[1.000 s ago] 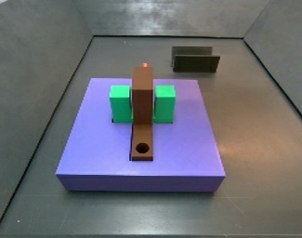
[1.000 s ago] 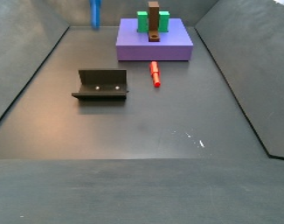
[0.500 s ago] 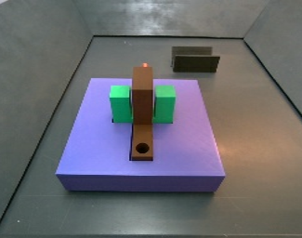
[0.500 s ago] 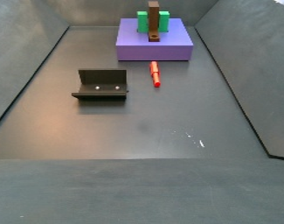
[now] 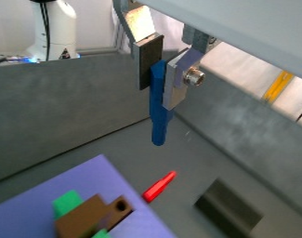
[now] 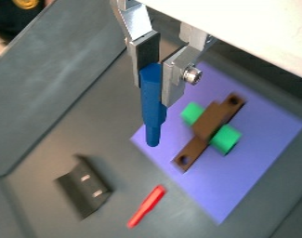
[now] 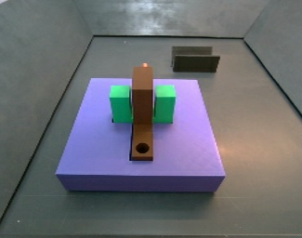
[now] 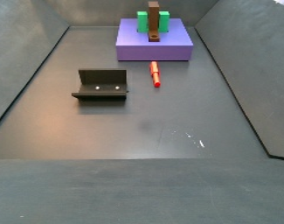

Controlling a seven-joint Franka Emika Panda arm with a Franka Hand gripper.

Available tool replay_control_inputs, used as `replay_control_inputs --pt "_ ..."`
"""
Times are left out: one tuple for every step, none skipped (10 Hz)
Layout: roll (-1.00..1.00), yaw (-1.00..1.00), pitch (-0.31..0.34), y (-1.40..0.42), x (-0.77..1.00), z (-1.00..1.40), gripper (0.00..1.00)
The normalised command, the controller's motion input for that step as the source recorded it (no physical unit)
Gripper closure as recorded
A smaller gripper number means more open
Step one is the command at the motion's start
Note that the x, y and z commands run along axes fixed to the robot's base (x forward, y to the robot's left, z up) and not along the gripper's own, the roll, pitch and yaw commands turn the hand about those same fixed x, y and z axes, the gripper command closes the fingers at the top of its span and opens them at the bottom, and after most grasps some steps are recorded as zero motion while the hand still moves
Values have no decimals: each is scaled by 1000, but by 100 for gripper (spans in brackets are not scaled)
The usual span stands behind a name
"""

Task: Pick up the blue object. Move up. Place the blue object on the fixture. Regrasp the blue object. Move to above the board. Insert the blue object.
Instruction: Move to above the board.

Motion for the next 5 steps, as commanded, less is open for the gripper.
replay_control_inputs --pt "-1000 -186 119 -46 -73 24 100" --pt "-1000 -173 104 -19 -81 11 100" --pt "-771 -109 57 20 -65 3 100" --pt "-497 -53 28 15 -56 2 100" --pt "-334 -26 11 11 -41 -3 100"
